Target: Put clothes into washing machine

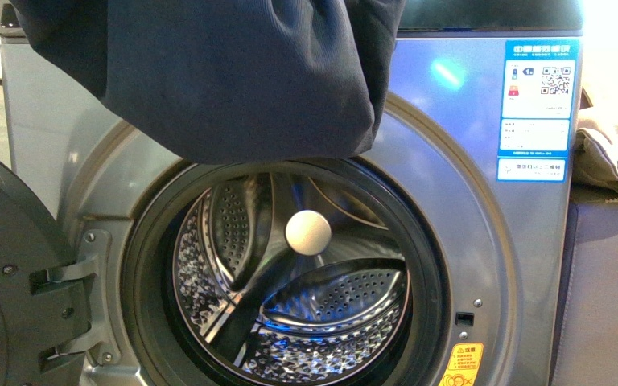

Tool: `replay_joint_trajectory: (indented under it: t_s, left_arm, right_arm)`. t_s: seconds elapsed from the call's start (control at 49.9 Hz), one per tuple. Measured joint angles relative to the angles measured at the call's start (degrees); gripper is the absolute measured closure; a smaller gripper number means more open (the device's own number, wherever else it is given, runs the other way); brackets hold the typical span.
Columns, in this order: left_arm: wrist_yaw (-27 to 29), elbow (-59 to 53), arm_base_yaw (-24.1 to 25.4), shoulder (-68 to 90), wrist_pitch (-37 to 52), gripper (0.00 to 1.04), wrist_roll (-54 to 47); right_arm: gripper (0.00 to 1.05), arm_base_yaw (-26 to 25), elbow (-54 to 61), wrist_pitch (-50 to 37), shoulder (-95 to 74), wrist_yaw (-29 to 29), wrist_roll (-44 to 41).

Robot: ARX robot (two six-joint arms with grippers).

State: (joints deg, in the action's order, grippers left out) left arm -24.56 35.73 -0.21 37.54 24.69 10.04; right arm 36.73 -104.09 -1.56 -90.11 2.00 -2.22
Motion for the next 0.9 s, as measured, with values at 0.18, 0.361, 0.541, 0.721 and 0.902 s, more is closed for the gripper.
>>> replay_joint_trajectory:
  t_s: [0.18,0.361,0.541,0.721,0.902]
  left_arm:
    - [-0.1,4.0,-3.6,7.7,1.6,0.06,-2.6]
    - [0.7,8.0,-7.6,15.0,3.3,0.06,-4.6]
    - [4.3,11.0,-9.3,17.5,4.8,0.06,-7.1]
    - [6.7,12.4,-10.1,19.9,6.1,0.06,-10.4]
    - [3.8,13.3,-10.8,22.1,7.0,0.06,-9.7]
  right_arm:
    - [0.91,0.0,0.0,0.0,0.0,0.0,0.0]
    - [0.91,0.0,0.0,0.0,0.0,0.0,0.0]
    - [0.91,0.0,0.0,0.0,0.0,0.0,0.0]
    - [0.91,0.0,0.0,0.0,0.0,0.0,0.0]
    - [0.91,0.0,0.0,0.0,0.0,0.0,-0.1]
